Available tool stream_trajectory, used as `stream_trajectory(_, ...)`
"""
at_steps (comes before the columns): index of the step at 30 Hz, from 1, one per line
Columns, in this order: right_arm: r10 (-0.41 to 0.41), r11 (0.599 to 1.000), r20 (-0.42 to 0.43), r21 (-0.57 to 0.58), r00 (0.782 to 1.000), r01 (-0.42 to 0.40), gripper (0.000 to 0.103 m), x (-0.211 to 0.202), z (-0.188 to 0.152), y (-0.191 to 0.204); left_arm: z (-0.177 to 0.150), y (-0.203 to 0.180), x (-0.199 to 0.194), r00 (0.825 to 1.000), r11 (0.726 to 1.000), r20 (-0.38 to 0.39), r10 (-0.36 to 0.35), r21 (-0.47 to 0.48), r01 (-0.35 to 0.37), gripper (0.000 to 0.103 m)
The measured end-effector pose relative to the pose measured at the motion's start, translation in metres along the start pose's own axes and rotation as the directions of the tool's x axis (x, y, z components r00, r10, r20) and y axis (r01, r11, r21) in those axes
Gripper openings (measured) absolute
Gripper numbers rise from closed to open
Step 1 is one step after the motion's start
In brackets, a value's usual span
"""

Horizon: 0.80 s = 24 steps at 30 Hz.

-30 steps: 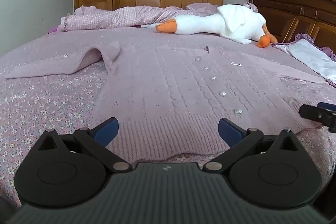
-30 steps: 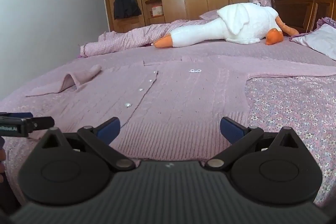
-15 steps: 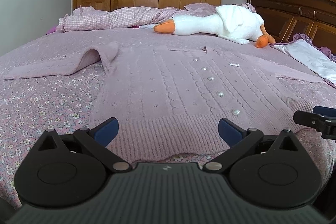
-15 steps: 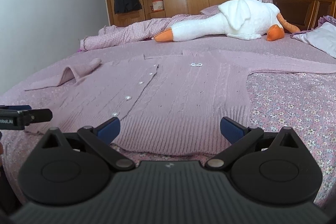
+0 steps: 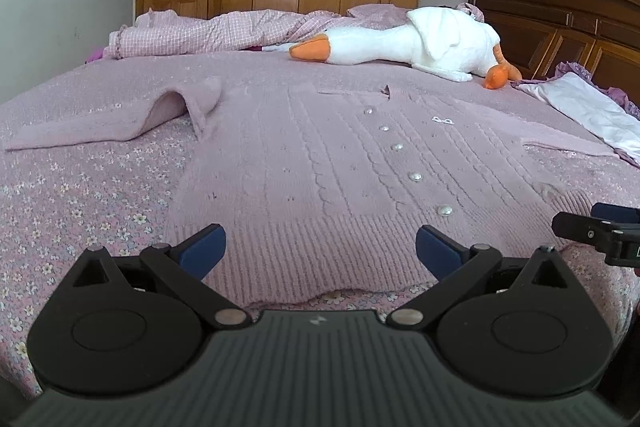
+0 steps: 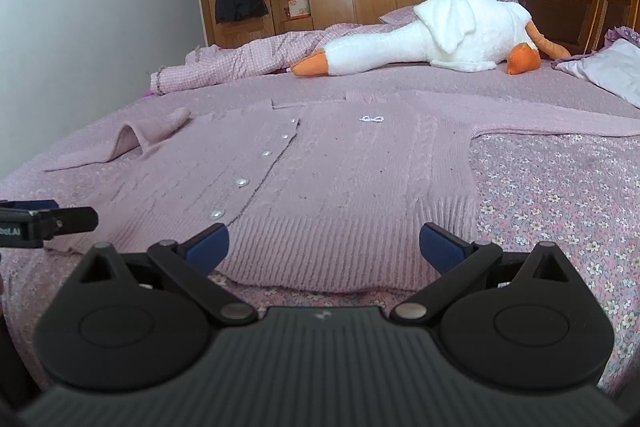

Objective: Fold small clothes

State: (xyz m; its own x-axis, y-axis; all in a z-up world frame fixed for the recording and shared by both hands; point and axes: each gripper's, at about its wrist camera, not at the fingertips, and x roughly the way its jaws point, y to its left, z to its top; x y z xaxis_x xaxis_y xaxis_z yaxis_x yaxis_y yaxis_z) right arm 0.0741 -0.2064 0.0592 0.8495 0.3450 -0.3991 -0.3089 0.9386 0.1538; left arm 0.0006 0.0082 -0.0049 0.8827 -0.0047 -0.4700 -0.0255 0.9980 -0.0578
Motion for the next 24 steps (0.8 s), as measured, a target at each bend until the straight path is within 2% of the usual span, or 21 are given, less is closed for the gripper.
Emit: stream_trajectory(24, -0.004, 1.000, -0.008, -0.005, 1.000, 0.004, 0.103, 0.0005, -0.0011, 0.0028, 0.0007, -0.0011, 0.0009, 1.000, 1.000, -0.005, 0.009, 0.006, -0.009, 0.103)
